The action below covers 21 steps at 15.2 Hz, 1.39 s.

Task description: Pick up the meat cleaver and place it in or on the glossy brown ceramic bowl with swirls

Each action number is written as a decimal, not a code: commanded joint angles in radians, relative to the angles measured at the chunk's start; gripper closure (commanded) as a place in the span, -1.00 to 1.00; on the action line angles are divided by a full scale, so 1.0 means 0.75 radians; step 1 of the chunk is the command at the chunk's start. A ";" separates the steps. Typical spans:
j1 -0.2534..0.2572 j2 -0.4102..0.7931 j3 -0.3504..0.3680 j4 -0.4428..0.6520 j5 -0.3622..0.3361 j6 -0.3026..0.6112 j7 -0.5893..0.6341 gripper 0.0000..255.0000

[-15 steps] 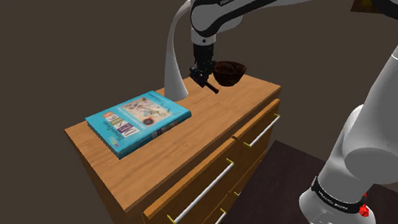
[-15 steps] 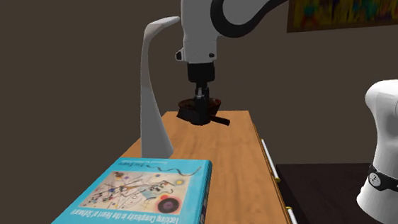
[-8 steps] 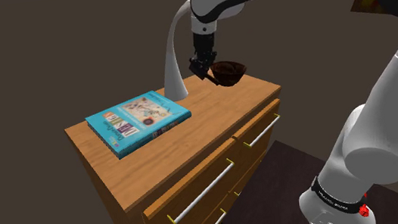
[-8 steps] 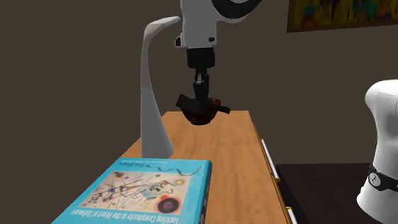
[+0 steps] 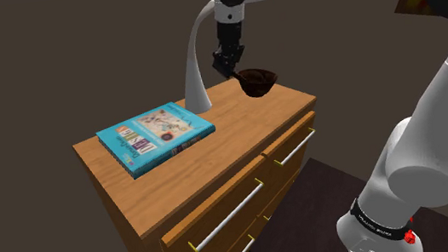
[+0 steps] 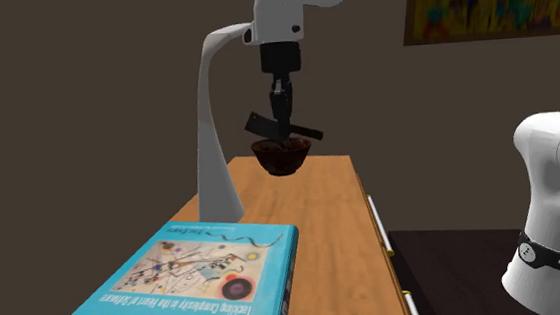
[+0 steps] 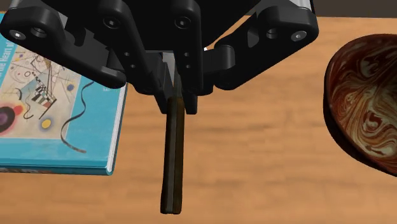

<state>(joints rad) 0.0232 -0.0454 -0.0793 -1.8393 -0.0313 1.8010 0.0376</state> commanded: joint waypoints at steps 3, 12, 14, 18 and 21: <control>-0.015 0.007 -0.017 0.049 0.000 -0.042 -0.033 1.00; -0.156 0.144 -0.158 0.225 0.025 -0.075 -0.320 1.00; -0.190 0.190 -0.186 0.284 0.038 -0.088 -0.383 1.00; -0.265 0.300 -0.236 0.427 0.072 -0.123 -0.509 1.00; -0.338 0.415 -0.273 0.583 0.112 -0.168 -0.613 1.00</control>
<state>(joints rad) -0.2112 0.2353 -0.2744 -1.4397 0.0421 1.6835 -0.3932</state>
